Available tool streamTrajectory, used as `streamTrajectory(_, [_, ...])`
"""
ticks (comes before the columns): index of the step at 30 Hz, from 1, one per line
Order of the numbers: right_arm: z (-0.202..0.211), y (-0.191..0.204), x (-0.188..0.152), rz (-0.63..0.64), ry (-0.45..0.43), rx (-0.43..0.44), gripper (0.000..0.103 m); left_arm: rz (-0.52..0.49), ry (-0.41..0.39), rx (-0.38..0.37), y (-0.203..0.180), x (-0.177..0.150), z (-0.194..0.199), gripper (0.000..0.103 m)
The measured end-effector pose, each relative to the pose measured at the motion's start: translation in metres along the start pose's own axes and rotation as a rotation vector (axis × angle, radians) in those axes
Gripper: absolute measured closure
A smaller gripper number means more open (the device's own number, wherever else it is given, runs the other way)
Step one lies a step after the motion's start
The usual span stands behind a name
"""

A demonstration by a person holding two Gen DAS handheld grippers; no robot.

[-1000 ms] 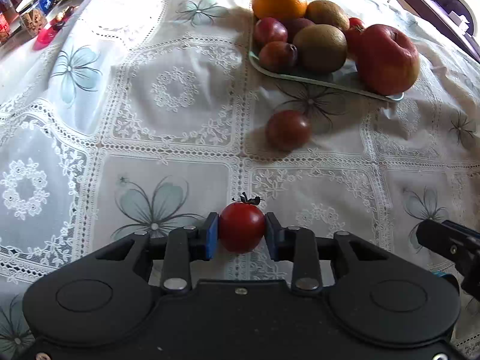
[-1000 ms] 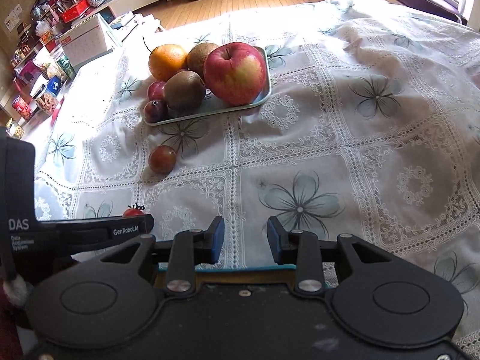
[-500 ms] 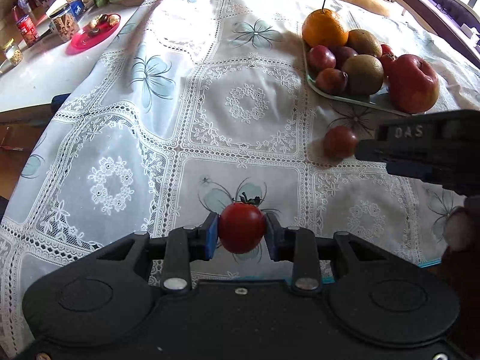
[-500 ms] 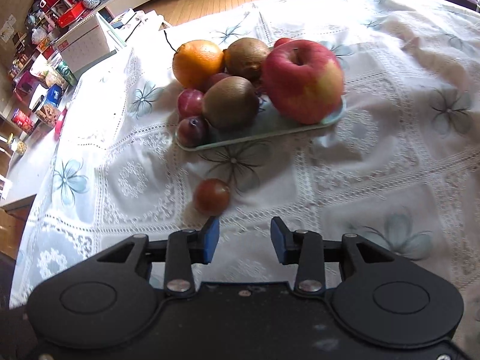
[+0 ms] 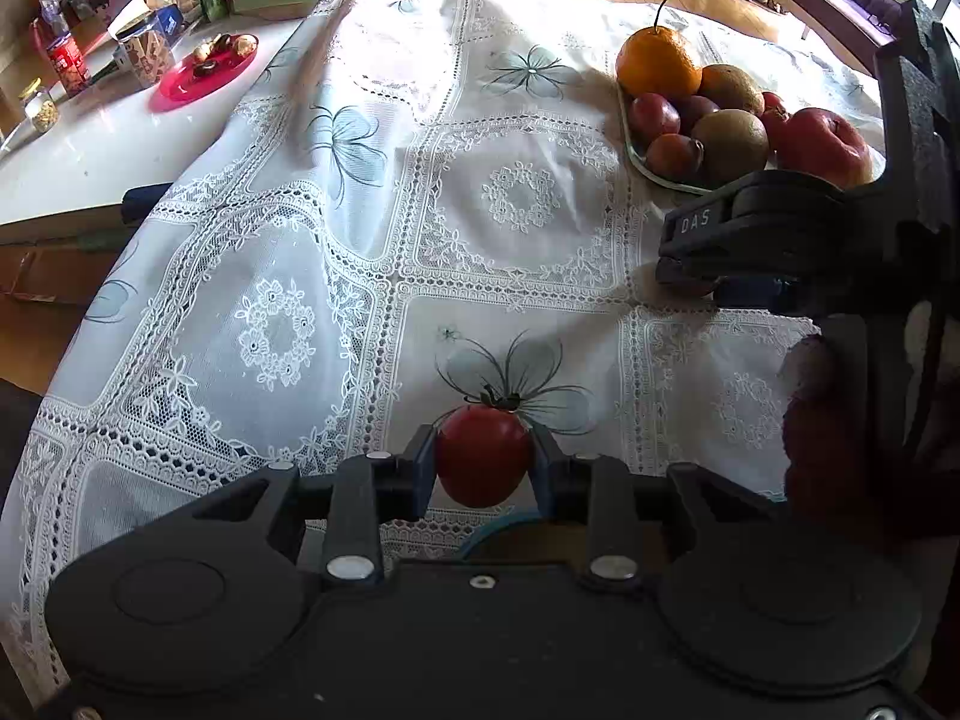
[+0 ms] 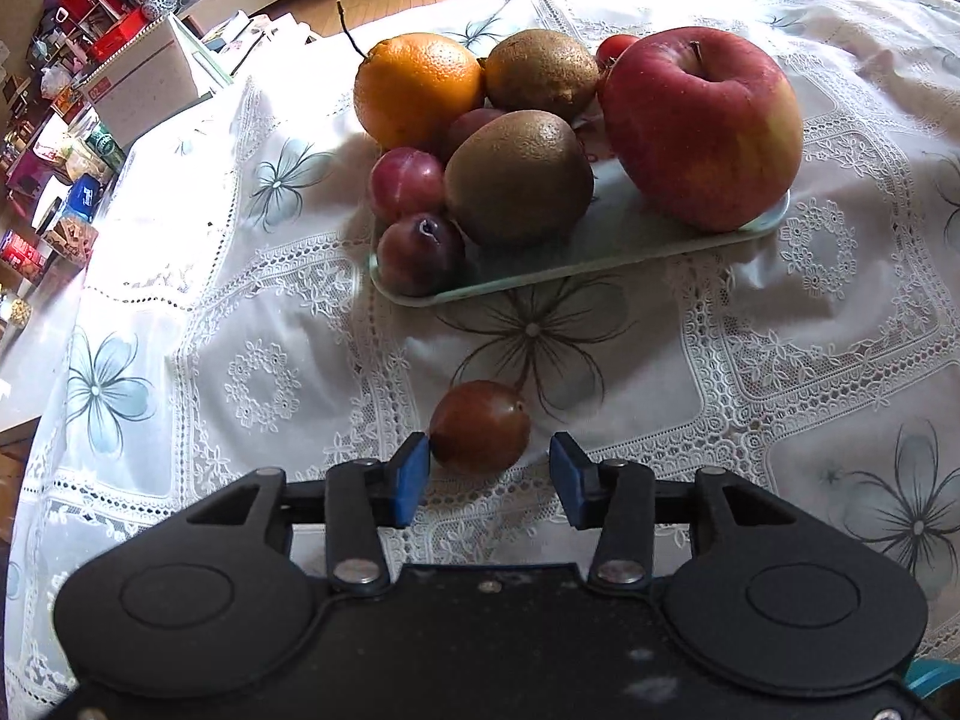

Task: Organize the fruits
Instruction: 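Grasp the red tomato with the left tool while the right tool grasps the dark plum, then carry the tomato and dark plum over the tray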

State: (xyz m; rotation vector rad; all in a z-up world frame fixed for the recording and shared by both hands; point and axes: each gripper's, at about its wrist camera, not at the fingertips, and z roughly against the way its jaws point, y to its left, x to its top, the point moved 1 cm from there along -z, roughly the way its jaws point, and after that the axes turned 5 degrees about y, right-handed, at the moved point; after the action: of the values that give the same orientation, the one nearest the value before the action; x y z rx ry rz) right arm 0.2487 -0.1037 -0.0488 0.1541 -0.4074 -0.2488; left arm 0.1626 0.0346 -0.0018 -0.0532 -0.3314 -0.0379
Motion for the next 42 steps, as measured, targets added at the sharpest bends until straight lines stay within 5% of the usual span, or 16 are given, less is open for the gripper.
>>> streamTrajectory(8, [0.030, 0.000, -0.006, 0.064, -0.041, 0.019, 0.072, -0.001, -0.024, 0.009, -0.003, -0.013, 0.018, 0.061])
streamTrajectory(10, [0.049, -0.009, -0.006, 0.069, -0.051, 0.032, 0.099, -0.003, -0.038, 0.007, -0.005, -0.018, 0.025, 0.061])
streamTrajectory(14, [0.095, -0.031, -0.011, 0.100, -0.080, 0.023, 0.096, -0.005, -0.051, -0.006, -0.010, -0.021, 0.030, 0.061])
streamTrajectory(22, [0.102, -0.047, -0.022, 0.111, -0.087, 0.068, 0.059, 0.022, -0.057, 0.029, -0.007, -0.023, 0.030, 0.061])
streamTrajectory(30, [0.055, 0.002, -0.033, 0.147, -0.016, 0.102, 0.057, 0.033, -0.070, 0.055, 0.011, -0.028, 0.037, 0.061])
streamTrajectory(35, [0.026, 0.027, -0.037, 0.169, 0.038, 0.040, 0.057, 0.033, -0.057, 0.042, 0.016, -0.033, 0.034, 0.061])
streamTrajectory(37, [0.019, 0.031, -0.040, 0.181, 0.037, -0.009, 0.067, 0.038, -0.053, 0.036, 0.017, -0.034, 0.034, 0.061])
streamTrajectory(42, [0.033, 0.030, -0.044, 0.235, 0.005, -0.037, 0.068, 0.034, -0.053, 0.013, 0.014, -0.040, 0.039, 0.061])
